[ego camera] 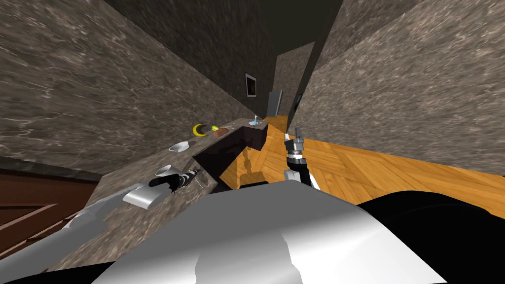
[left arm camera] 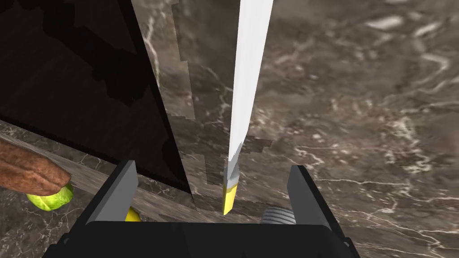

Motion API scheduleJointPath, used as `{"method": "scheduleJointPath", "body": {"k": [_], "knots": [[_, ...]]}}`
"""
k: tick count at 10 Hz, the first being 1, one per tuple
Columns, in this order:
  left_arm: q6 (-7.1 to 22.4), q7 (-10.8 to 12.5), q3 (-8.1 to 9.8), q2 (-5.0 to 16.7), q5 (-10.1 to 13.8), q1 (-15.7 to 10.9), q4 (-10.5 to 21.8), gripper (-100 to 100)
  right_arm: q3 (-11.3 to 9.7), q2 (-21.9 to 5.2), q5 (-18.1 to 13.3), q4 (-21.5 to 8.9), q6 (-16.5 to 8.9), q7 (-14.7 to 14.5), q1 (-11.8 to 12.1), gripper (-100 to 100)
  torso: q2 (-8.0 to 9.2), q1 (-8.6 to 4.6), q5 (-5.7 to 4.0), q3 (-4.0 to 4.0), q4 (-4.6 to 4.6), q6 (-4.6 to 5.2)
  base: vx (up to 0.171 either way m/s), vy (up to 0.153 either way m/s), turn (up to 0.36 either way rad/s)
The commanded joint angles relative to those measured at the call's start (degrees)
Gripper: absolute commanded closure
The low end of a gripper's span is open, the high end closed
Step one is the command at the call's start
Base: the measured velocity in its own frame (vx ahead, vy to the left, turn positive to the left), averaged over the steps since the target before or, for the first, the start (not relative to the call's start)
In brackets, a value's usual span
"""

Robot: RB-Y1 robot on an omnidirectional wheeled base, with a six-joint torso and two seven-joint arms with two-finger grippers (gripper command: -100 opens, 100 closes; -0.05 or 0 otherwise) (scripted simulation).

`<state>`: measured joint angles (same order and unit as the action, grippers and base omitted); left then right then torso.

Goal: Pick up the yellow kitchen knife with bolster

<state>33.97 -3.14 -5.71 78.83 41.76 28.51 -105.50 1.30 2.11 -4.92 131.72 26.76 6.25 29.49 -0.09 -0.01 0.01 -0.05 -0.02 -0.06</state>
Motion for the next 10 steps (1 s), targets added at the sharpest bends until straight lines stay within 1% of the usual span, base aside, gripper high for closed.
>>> {"method": "scheduleJointPath", "body": {"k": [1,3,5,6,7,8,10], "knots": [[2.4,0.5,-1.25,2.1,1.1,0.2,0.9,-100,0.0,0.0,0.0,0.0,0.0,0.0,0.0,0,0.00,0.00,0.00,0.00,0.00,0.00,0.021,-0.004,-0.222],[4.8,1.1,-2.36,4.3,2.0,0.7,1.5,-100,0.0,0.0,0.0,0.0,0.0,0.0,0.0,0,-0.03,-0.01,0.00,-0.01,0.00,-0.01,0.025,0.000,-0.139],[6.4,1.5,-3.09,5.9,2.7,1.1,1.8,-100,0.0,0.0,0.0,0.0,0.0,0.0,0.0,0,-0.01,-0.02,-0.01,-0.01,0.00,-0.02,0.020,-0.003,-0.113],[5.9,1.5,-2.94,5.3,2.3,0.8,1.7,-100,0.0,0.0,0.0,0.0,0.0,0.0,0.0,0,0.00,-0.02,0.00,0.00,0.00,-0.03,0.008,0.000,-0.013],[6.2,1.5,-3.04,5.3,2.4,0.7,1.7,0,0.0,0.0,0.0,0.0,0.0,0.0,0.0,0,0.04,-0.01,0.00,0.02,0.01,-0.05,0.000,0.000,0.000],[5.3,1.0,-3.75,3.5,1.2,0.5,3.4,-100,0.0,0.0,0.0,0.0,0.0,0.0,0.0,0,0.07,-0.01,0.00,0.04,0.02,-0.05,0.020,0.008,-0.085],[4.5,0.4,-4.48,1.6,0.1,0.4,5.1,-100,0.0,0.0,0.0,0.0,0.0,0.0,0.0,0,-0.01,0.05,0.02,0.00,0.00,-0.04,0.032,0.016,-0.074]]}}
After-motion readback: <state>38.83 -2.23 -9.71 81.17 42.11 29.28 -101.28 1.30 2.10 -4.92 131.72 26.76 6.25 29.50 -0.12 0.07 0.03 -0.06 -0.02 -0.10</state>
